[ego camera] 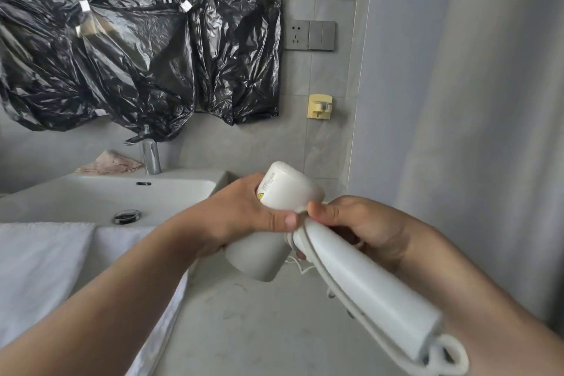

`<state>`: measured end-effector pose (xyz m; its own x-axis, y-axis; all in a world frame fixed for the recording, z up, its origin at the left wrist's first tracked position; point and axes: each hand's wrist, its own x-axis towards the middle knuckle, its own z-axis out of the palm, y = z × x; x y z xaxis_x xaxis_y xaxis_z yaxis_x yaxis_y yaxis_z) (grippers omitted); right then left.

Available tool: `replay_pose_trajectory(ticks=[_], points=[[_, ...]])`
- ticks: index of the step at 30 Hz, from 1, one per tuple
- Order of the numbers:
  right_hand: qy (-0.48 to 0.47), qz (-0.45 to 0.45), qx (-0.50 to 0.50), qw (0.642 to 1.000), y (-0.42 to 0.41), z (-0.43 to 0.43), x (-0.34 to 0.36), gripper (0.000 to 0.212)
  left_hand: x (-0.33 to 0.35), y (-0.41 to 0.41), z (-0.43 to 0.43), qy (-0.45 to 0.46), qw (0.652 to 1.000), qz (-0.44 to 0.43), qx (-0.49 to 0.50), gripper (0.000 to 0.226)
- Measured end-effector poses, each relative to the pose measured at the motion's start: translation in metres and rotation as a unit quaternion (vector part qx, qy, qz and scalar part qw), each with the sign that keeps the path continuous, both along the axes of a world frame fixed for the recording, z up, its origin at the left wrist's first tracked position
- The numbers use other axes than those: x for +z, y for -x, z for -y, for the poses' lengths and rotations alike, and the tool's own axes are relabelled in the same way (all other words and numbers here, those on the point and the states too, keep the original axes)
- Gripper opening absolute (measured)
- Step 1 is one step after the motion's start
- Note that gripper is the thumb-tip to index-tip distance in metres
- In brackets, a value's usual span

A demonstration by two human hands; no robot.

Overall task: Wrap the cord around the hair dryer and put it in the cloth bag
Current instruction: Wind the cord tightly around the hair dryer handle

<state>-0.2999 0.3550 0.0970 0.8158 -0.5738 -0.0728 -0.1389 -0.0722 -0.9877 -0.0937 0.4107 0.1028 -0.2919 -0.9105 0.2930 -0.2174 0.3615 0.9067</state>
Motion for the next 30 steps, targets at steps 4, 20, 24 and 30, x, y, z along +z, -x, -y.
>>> replay_pose_trajectory(ticks=[4,20,24,30], points=[[-0.096,0.019,-0.008,0.995,-0.003,0.002,0.008,0.054,-0.017,0.005,-0.002,-0.07,0.992,-0.097,-0.03,0.063],[0.212,0.075,-0.26,0.939,-0.038,-0.02,-0.037,0.03,-0.014,0.021,-0.002,-0.022,0.902,-0.216,0.374,0.048],[0.266,-0.015,-0.257,0.929,-0.037,-0.03,-0.033,0.022,-0.009,0.016,0.004,0.045,0.876,-0.155,0.455,0.05],[0.538,-0.18,-0.258,0.782,-0.031,-0.04,-0.002,0.02,-0.001,0.025,-0.005,0.091,0.854,0.042,0.51,0.066]])
